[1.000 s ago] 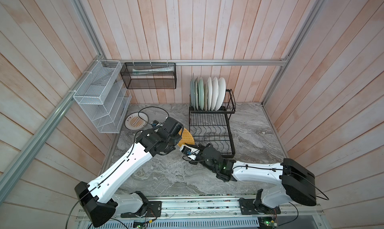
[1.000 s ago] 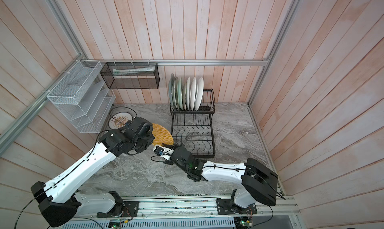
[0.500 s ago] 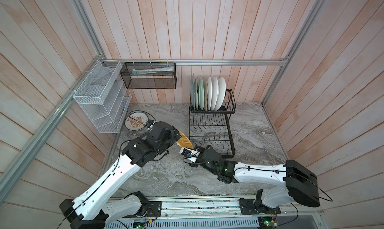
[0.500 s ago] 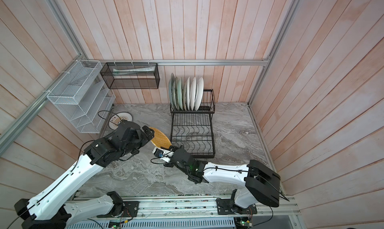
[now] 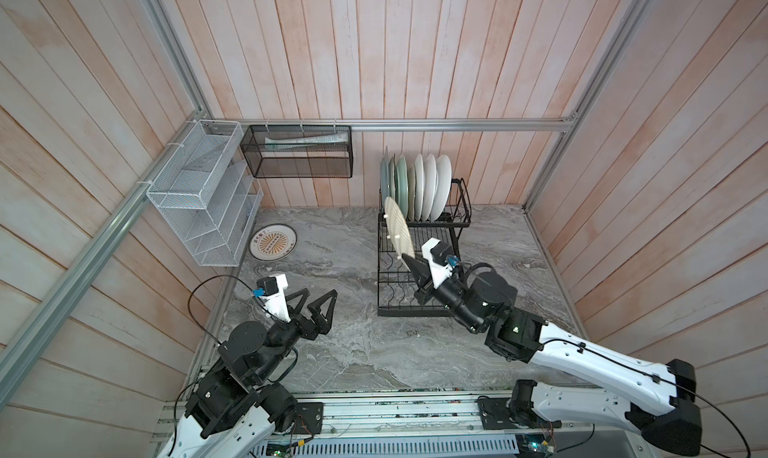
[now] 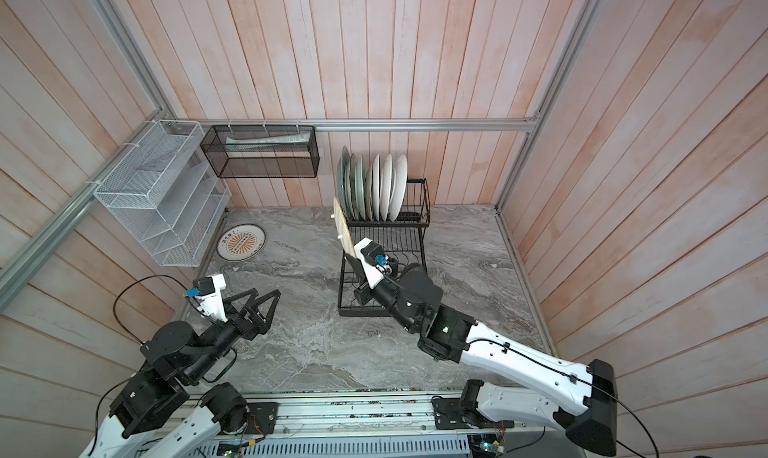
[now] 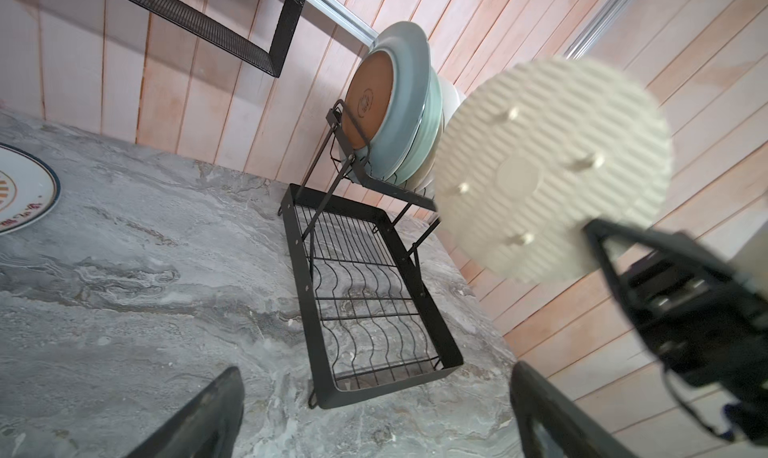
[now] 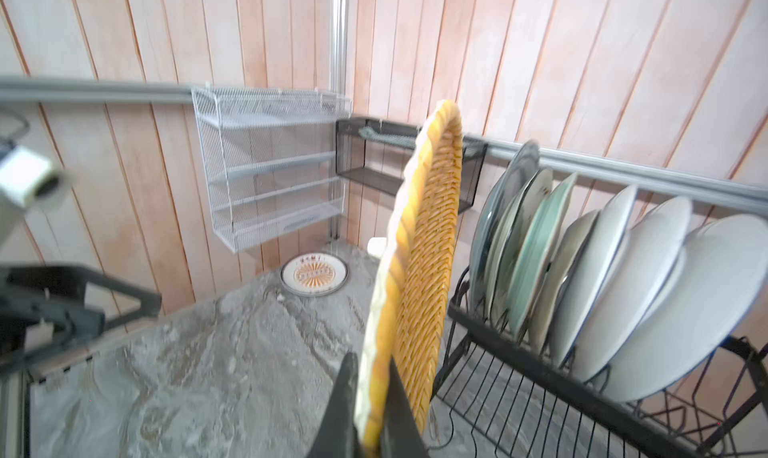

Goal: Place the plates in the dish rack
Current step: 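Lift the bamboo tray with the right gripper over the rack while the left withdraws, then lower the bamboo tray into the upper rack beside the green-rimmed plate with the right gripper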

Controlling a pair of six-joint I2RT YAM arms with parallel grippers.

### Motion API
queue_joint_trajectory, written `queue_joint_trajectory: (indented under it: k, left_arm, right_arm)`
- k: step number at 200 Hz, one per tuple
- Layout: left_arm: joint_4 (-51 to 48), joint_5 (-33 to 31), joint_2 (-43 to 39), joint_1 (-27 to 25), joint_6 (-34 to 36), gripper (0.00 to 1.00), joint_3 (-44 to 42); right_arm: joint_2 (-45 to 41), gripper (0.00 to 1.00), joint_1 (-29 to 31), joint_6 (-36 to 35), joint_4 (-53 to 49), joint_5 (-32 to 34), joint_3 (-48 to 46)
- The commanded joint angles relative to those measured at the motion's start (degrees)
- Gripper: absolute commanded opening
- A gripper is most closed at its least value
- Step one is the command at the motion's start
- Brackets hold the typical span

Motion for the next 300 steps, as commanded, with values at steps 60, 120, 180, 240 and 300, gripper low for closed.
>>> queue_joint_trajectory:
  k: [60,120,180,240,300]
  left_arm:
    - [2.8,4.5,-4.0,0.2,9.3,1.0,-5.7]
    - [3.4,6.0,-6.4,0.5,10.0,1.0,-6.1]
    - [3.8,6.2,-8.2,0.6,9.9,1.0,-6.3]
    - [4.0,6.8,-8.1,0.7,10.0,1.0,-6.5]
    - [4.2,6.8,-7.8,0.9,9.9,1.0,-6.7]
  right_arm:
    - [1.8,0.0,-28.1,12.7,-5.1,-9.7,19.4]
    - [10.5,0.0,-48.5,26.1,-6.3,-27.2,23.2]
    - [20.3,0.0,-50.4,28.2,-7.6,-36.9,26.4]
    - [25.7,0.0,-50.6,29.7,-7.0,-44.0,26.3]
    - [26.6,0.0,-50.6,28.2,-7.4,-42.8,24.6]
